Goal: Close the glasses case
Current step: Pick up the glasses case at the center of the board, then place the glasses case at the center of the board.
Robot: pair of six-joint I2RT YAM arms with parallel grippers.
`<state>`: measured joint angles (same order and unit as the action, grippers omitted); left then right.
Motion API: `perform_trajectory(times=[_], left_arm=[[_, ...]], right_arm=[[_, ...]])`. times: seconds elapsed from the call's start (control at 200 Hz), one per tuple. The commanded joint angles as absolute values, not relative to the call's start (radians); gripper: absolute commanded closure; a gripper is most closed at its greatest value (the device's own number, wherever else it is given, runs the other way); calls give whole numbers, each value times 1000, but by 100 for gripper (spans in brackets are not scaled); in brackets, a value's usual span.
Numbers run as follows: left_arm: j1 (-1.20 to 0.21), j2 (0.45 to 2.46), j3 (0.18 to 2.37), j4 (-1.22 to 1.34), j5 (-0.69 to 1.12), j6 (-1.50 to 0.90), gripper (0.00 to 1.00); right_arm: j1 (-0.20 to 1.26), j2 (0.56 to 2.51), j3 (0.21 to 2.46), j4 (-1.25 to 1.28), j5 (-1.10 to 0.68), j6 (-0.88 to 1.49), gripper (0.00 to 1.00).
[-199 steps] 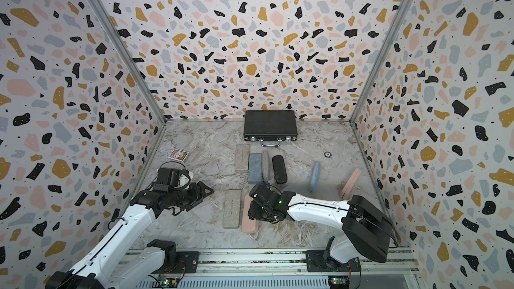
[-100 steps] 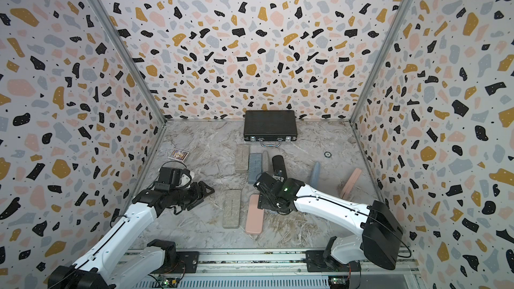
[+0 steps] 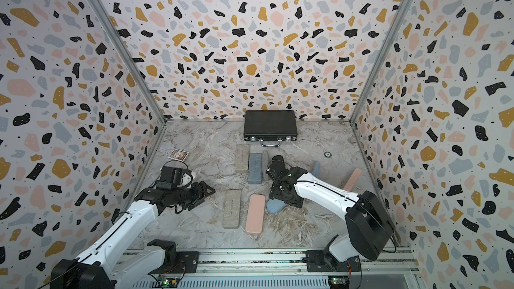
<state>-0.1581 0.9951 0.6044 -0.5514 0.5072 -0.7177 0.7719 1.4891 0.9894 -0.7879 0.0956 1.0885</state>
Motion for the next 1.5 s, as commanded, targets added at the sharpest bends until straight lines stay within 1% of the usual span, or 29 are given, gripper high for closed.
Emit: perform_trajectory(times=[0.0,0.245,0.451,0.531,0.621,0.681,0.721,0.786,0.946,1.091,1.216,1.322,1.497], left_arm=[[-155,991,602,-526,505,-697,28],[-154,990,599,-539,497,-685,28],[-153,994,600,-545,494,-677,28],[-153,997,602,-543,493,-676,28],[-153,1001,604,-540,492,-674,28],[-153,1006,604,-538,493,-673,28],[-153,1009,604,-536,494,-674,28],[-153,1014,605,-534,496,-672,28],[-153,1022,609,-528,496,-673,28],[-153,1032,610,-520,496,-675,28],[-153,1039,619,-527,492,-673,28],[-153,1043,632,-538,478,-666,28],[-153,1082,665,-544,473,-655,27]], right_arm=[[769,1520,1005,-771,57,1078,6],[765,1605,993,-700,39,1093,6],[759,1616,947,-658,57,1107,16],[753,1607,933,-660,60,1101,25],[750,1587,922,-681,80,1092,41],[749,1568,922,-713,101,1086,50],[749,1551,923,-736,118,1082,54],[747,1513,926,-773,144,1071,58],[723,1442,990,-889,209,1008,60],[642,1457,1073,-925,201,889,60],[547,1535,1156,-931,180,786,60],[486,1629,1219,-928,206,727,60],[441,1804,1348,-894,190,651,60]])
